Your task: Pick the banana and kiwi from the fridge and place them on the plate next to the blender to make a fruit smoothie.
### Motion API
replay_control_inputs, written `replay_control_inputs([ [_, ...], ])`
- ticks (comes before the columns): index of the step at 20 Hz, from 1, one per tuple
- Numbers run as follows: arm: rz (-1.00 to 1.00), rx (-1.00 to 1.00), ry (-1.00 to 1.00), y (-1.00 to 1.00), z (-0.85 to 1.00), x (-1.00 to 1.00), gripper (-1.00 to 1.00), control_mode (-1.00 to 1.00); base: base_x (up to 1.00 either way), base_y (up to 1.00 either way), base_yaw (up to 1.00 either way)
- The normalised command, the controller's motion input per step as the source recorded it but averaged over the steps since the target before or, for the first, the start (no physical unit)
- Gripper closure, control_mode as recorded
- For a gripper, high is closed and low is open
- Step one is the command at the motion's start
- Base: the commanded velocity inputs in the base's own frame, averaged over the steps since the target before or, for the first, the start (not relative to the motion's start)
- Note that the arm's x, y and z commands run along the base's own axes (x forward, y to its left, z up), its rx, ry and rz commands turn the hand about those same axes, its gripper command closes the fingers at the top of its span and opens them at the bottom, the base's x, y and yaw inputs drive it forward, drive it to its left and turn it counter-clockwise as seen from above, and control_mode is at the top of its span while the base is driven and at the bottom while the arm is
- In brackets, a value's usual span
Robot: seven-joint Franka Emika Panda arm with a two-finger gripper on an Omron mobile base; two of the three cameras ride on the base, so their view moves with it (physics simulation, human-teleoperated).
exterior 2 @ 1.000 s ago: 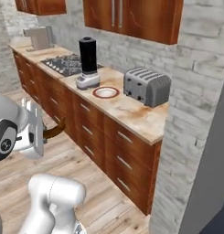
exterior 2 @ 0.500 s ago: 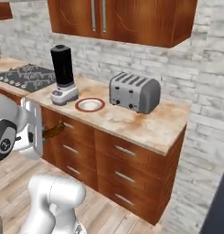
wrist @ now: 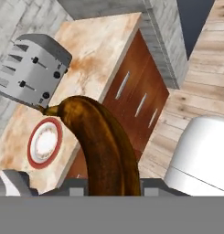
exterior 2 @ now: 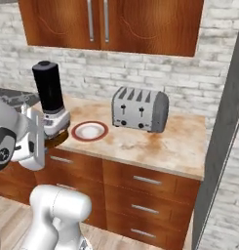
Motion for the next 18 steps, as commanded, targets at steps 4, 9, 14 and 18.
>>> replay_control_inputs([
  [4, 0.0, 0.0, 0.0, 0.0, 0.0, 0.0, 1.0, 1.0, 0.88, 0.41, -0.25],
  [9, 0.0, 0.0, 0.0, 0.0, 0.0, 0.0, 1.0, 1.0, 0.68, 0.19, -0.18],
  [14, -0.03, 0.02, 0.37, 0.0, -1.0, 0.75, 1.0, -1.0, 0.0, 0.0, 0.0],
  [18, 0.01, -0.01, 0.34, 0.36, -0.99, 1.0, 1.0, -1.0, 0.0, 0.0, 0.0],
])
